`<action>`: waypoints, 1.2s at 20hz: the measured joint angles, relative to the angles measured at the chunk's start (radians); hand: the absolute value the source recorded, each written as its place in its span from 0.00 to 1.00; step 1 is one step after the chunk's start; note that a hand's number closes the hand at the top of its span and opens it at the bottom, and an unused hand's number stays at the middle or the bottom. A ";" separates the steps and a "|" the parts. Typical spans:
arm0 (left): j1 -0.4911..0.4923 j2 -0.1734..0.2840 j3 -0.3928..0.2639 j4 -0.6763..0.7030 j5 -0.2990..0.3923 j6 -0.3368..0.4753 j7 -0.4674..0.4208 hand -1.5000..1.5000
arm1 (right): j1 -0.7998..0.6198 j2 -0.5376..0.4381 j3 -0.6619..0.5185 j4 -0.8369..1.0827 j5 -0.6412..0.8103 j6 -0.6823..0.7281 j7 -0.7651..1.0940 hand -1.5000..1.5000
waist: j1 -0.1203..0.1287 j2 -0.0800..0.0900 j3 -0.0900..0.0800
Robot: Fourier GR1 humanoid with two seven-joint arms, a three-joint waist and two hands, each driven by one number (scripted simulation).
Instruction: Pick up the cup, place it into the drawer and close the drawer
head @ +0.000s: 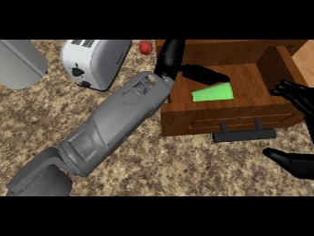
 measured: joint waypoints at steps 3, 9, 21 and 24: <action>-0.007 0.000 0.014 -0.026 0.023 0.012 -0.015 0.00 | -0.007 -0.040 0.001 -0.024 -0.014 0.034 0.030 1.00 | 0.015 -0.003 0.000; 0.004 0.033 0.075 -0.074 0.030 -0.011 0.006 0.00 | 0.061 -0.106 0.030 -0.095 0.082 0.096 0.027 1.00 | 0.052 -0.012 -0.001; 0.186 0.232 0.156 -0.352 0.022 -0.051 0.107 0.00 | 0.086 -0.094 0.156 -0.109 0.423 0.016 0.038 1.00 | 0.088 -0.017 -0.001; 0.264 0.281 0.176 -0.430 0.019 -0.064 0.113 0.00 | 0.057 -0.076 0.202 -0.062 0.525 -0.028 0.023 1.00 | 0.091 -0.016 -0.001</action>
